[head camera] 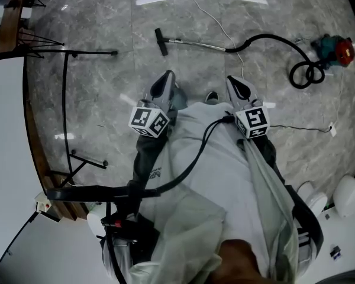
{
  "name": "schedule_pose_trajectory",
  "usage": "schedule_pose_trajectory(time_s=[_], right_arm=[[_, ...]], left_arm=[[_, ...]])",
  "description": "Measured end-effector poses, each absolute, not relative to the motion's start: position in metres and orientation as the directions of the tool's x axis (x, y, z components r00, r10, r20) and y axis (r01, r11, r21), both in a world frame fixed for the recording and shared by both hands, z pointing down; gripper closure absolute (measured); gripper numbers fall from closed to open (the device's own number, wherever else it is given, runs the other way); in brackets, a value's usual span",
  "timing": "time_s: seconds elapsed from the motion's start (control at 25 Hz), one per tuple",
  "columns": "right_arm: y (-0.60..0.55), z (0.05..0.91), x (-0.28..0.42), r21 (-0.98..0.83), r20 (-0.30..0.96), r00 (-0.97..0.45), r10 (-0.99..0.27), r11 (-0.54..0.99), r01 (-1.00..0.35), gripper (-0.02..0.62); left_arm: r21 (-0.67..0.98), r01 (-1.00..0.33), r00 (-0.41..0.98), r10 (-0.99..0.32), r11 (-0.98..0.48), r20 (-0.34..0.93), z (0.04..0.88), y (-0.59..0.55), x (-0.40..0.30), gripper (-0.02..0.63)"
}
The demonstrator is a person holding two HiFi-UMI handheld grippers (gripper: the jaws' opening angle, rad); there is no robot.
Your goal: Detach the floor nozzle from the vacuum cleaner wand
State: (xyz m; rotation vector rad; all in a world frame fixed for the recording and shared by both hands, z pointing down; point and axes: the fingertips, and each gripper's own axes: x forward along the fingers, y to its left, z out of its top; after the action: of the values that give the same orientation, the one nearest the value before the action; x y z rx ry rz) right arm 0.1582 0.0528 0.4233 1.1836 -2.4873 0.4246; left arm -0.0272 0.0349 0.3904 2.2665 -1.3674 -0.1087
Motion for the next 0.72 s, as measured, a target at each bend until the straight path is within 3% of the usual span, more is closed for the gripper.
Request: schedule_pose_trajectory(time_s=[0.36, 0.72], right_arm=[[0.057, 0.424, 0.157, 0.008, 0.445, -0.585, -0.677, 0.657, -0.754, 0.598], [0.039, 0.469, 0.170, -0.006, 0.486, -0.608, -0.628, 0.694, -0.720, 0.598]], left_arm=[[0.431, -0.846, 0.432, -0.876, -0.313, 0.213, 0.397, 0.043, -0.032, 0.601], [0.430, -0.876, 0.358, -0.892, -0.218, 0.277, 0.415, 0.039, -0.034, 0.601]])
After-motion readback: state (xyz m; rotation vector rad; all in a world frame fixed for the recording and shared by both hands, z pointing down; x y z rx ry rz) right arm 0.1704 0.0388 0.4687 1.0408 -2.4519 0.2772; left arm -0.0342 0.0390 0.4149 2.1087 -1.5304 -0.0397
